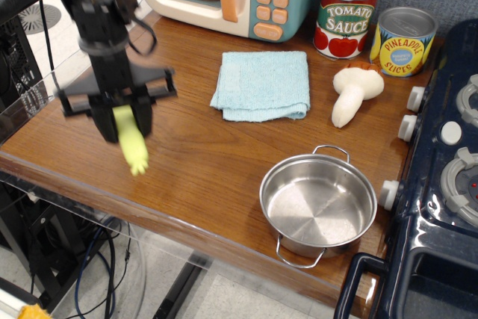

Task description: Move the yellow spoon that is next to the silver pot, to in front of the microwave.

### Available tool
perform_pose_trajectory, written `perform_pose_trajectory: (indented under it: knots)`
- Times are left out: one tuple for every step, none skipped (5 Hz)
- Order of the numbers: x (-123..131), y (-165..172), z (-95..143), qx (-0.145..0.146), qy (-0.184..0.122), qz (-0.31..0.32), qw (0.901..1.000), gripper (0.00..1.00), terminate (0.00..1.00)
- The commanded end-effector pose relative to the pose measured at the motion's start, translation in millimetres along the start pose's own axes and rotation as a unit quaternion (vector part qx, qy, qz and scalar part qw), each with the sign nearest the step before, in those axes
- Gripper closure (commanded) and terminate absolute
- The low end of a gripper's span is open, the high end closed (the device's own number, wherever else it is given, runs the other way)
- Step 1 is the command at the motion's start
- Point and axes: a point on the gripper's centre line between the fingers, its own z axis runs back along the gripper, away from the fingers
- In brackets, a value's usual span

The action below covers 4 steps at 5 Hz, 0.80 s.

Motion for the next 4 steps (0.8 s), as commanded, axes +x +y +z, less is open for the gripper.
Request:
perform_pose_trajectory:
  knots:
    - [64, 5, 19, 0.010, -0.011, -0.065, 0.9977, 1.00, 0.00]
    - [85, -3, 13, 0.014, 0.003, -0.120, 0.9927, 1.00, 0.00]
    - [100, -17, 2, 0.028, 0.010, -0.177, 0.9838, 1.00, 0.00]
    - [111, -28, -8, 0.027, -0.002, -0.231, 0.9727, 1.00, 0.00]
